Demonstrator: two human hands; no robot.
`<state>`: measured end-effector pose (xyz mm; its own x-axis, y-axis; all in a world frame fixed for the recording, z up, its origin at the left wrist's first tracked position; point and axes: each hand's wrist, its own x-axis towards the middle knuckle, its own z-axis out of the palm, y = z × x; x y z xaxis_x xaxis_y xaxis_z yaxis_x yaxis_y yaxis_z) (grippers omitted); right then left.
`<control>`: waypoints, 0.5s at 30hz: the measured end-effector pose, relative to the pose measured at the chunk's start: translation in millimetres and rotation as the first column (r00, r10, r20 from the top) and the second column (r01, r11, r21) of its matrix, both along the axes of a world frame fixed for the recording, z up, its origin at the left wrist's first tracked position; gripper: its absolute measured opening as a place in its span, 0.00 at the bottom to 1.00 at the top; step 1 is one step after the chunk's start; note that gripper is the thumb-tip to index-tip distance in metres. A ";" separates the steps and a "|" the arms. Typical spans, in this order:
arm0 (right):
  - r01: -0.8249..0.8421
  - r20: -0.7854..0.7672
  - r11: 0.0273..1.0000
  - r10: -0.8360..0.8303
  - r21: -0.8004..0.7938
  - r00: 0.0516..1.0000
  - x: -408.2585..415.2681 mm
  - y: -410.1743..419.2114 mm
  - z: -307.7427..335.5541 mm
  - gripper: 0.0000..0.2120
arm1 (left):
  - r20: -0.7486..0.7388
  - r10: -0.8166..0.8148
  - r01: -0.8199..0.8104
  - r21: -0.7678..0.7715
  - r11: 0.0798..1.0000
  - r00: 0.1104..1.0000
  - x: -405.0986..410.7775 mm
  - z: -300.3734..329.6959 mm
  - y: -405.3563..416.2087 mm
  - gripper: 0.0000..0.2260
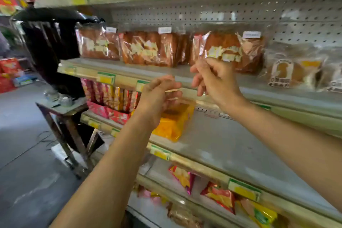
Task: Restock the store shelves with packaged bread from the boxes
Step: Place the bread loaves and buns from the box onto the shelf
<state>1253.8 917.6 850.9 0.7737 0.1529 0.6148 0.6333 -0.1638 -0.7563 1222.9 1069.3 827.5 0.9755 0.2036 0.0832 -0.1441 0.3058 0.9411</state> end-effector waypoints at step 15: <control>-0.470 -0.368 0.877 0.407 -0.098 0.836 20.7 352.5 -152.4 0.15 | -0.413 0.333 -0.376 -0.025 0.926 0.847 -36.4 -139.8 343.5 0.05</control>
<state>1274.5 1270.1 698.5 0.7487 0.6061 0.2686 0.3927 -0.0789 -0.9163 1186.4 1412.8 687.6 0.7812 0.5283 -0.3325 0.1155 0.4011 0.9087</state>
